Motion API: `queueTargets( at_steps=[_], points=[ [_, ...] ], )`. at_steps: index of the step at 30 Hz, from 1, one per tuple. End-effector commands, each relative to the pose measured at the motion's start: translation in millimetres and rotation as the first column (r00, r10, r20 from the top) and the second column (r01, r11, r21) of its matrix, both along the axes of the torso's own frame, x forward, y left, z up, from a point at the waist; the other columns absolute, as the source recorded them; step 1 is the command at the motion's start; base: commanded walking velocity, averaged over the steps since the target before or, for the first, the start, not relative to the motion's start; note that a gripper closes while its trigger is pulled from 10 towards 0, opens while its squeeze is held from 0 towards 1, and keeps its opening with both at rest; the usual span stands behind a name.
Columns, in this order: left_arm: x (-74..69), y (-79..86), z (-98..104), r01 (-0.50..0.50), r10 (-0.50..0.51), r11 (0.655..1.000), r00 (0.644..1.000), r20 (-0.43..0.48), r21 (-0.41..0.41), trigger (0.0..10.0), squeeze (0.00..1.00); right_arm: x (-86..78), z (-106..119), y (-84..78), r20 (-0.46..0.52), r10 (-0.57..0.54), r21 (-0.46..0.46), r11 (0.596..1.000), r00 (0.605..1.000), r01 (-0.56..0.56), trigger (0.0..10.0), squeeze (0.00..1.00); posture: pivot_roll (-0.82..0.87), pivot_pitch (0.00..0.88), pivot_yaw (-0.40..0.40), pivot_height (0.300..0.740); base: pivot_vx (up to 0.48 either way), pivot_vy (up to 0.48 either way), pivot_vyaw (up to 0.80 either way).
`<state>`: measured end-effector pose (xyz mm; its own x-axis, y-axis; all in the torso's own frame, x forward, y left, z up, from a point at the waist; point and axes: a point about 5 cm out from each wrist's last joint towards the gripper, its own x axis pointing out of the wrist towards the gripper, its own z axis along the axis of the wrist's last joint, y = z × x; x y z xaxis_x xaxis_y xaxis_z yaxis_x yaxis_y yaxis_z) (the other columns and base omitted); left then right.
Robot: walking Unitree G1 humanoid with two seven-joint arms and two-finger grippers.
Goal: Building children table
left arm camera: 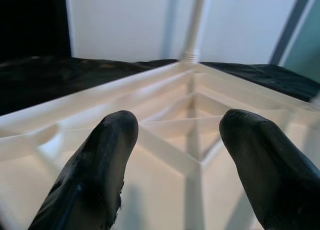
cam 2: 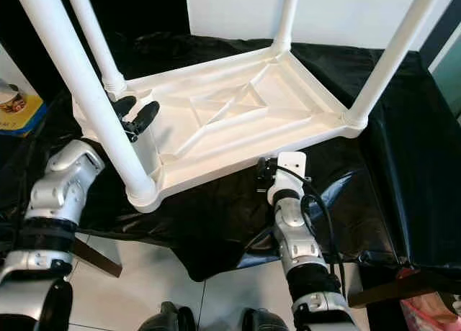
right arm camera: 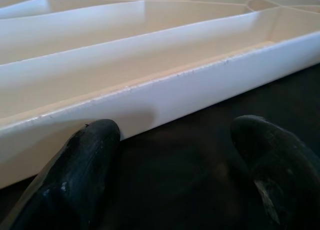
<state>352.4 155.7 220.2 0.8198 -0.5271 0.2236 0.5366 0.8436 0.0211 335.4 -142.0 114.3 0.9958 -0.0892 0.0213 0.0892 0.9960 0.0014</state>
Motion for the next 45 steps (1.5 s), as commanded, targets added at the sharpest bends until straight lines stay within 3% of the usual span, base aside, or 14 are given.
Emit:
queueTargets(
  at_steps=[1, 4, 9, 11, 16, 17, 21, 26, 33, 34, 36, 42, 44, 45],
  points=[
    [-3.9, -15.0, -8, 0.054, -0.054, 0.999, 0.998, -0.022, 0.004, 10.0, 0.0, 3.7, -1, 6.6, -0.019, 0.034, -0.004, 0.999, 0.999, -0.034, 10.0, 0.0, -0.07, 0.137, 0.006, 0.74, 0.0, 0.0, 0.0],
    [-17.4, -52.8, -10, 0.139, -0.139, 0.989, 0.99, -0.01, -0.043, 10.0, 0.0, 16.3, 4, 12.4, -0.04, 0.103, -0.043, 0.994, 0.994, -0.105, 10.0, 0.0, -0.06, 0.143, 0.002, 0.74, 0.0, 0.0, 0.0],
    [-24.3, -72.9, -11, 0.181, -0.182, 0.982, 0.983, -0.006, -0.055, 10.0, 0.0, 22.3, 8, 15.1, -0.036, 0.131, -0.051, 0.99, 0.991, -0.132, 10.0, 0.0, -0.05, 0.145, 0.002, 0.74, 0.0, 0.0, 0.0],
    [-30.6, -96.1, -12, 0.225, -0.226, 0.972, 0.974, -0.005, -0.075, 10.0, 0.0, 30.4, 13, 15.4, -0.04, 0.142, -0.058, 0.988, 0.989, -0.144, 10.0, 0.0, -0.05, 0.145, 0.002, 0.74, 0.0, 0.0, 0.0],
    [-33.1, -112.4, -12, 0.238, -0.24, 0.967, 0.971, -0.008, -0.091, 10.0, 0.0, 36.3, 15, 13.2, -0.054, 0.128, -0.048, 0.99, 0.99, -0.13, 10.0, 0.0, -0.04, 0.149, 0.004, 0.74, 0.0, 0.0, 0.0],
    [-35.1, -127.2, -12, 0.244, -0.246, 0.964, 0.969, -0.014, -0.104, 10.0, 0.0, 40.6, 16, 11.0, -0.065, 0.111, -0.045, 0.992, 0.992, -0.114, 10.0, 0.0, -0.04, 0.149, 0.002, 0.74, 0.0, 0.0, 0.0],
    [-39.3, -139.4, -12, 0.251, -0.254, 0.962, 0.967, -0.016, -0.107, 10.0, 0.0, 43.2, 17, 5.9, -0.063, 0.072, -0.058, 0.995, 0.995, -0.076, 10.0, 0.0, -0.04, 0.149, 0.004, 0.74, 0.0, 0.0, 0.0],
    [-41.1, -140.7, -13, 0.261, -0.263, 0.961, 0.965, -0.015, -0.097, 10.0, 0.0, 42.6, 17, -1.9, -0.046, 0.04, -0.063, 0.997, 0.998, -0.043, 10.0, 0.0, -0.04, 0.149, 0.005, 0.74, 0.0, 0.0, 0.0],
    [-35.3, -112.6, -21, 0.236, -0.236, 0.972, 0.972, -0.011, 0.009, 10.0, 0.0, 29.9, 11, -28.0, 0.006, -0.049, -0.092, 0.994, 0.999, 0.05, 10.0, 0.0, -0.04, 0.146, 0.005, 0.74, 0.0, 0.0, 0.0],
    [-30.7, -96.8, -25, 0.222, -0.223, 0.97, 0.975, -0.004, 0.099, 10.0, 0.0, 22.6, 10, -35.1, 0.045, -0.049, -0.092, 0.994, 0.998, 0.053, 10.0, 0.0, -0.03, 0.145, 0.003, 0.74, 0.0, 0.0, 0.0],
    [-28.6, -88.6, -27, 0.216, -0.219, 0.964, 0.976, 0.003, 0.158, 10.0, 0.0, 18.6, 9, -38.1, 0.069, -0.042, -0.091, 0.995, 0.997, 0.049, 10.0, 0.0, -0.03, 0.145, 0.003, 0.74, 0.0, 0.0, 0.0],
    [-29.1, -69.1, -26, 0.284, -0.292, 0.926, 0.956, -0.006, 0.25, 10.0, 0.0, -1.5, 11, -35.8, 0.141, 0.043, -0.083, 0.996, 0.989, -0.032, 10.0, 0.0, -0.04, 0.142, 0.003, 0.74, 0.0, 0.0, 0.0],
    [-35.2, -60.5, -30, 0.348, -0.362, 0.875, 0.932, -0.025, 0.337, 10.0, 0.0, -14.5, 10, -31.9, 0.158, 0.1, -0.088, 0.992, 0.982, -0.087, 10.0, 0.0, -0.04, 0.142, 0.004, 0.74, 0.0, 0.0, 0.0],
    [-35.2, -60.5, -30, 0.348, -0.362, 0.875, 0.932, -0.025, 0.337, 10.0, 0.0, -14.5, 10, -31.9, 0.158, 0.1, -0.088, 0.992, 0.982, -0.087, 10.0, 0.0, -0.04, 0.142, 0.004, 0.74, 0.0, 0.0, 0.0]
  ],
)
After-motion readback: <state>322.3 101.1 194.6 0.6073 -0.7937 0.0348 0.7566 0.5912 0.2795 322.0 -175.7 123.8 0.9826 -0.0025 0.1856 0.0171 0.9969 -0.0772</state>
